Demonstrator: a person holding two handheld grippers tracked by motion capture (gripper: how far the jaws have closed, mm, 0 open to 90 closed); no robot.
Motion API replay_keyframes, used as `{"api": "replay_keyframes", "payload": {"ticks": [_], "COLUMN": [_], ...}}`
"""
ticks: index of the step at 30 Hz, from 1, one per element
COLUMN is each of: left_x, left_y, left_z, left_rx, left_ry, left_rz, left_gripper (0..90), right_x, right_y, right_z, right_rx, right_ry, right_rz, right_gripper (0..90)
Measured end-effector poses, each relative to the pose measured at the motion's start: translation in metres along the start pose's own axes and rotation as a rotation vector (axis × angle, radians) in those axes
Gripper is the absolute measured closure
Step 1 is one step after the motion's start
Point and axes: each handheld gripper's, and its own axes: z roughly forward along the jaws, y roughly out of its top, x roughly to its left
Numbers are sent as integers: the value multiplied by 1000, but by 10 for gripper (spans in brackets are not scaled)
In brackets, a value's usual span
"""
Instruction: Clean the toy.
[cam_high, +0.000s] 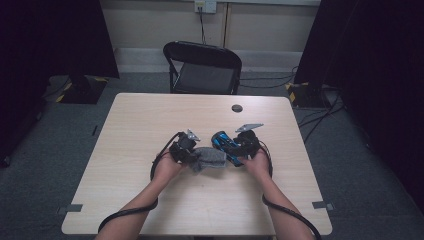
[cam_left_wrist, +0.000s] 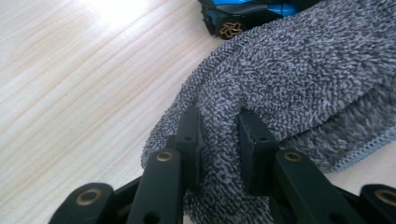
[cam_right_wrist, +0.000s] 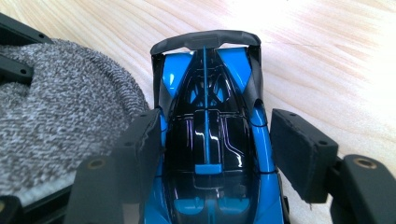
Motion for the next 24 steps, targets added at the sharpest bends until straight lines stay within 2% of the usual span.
{"api": "replay_keyframes", "payload": {"ticks": [3,6,12,24], "left_x": [4,11,23,44], "left_y": [2,2,3,-3], "left_z": [0,1,1,-4], "left_rx": [5,14,23,17], "left_ry": [7,3,34,82], "left_rz": [1,-16,-28,-78], "left_gripper": [721,721,721,721], "right_x": [1,1,2,4], "right_y": [0,1,0,0], "right_z": [0,0,0,0], "right_rx": [3,6,0,2], "right_ry": [-4,-8,-13,-26], "right_rz": [3,0,2,2], "right_gripper": [349,349,347,346]}}
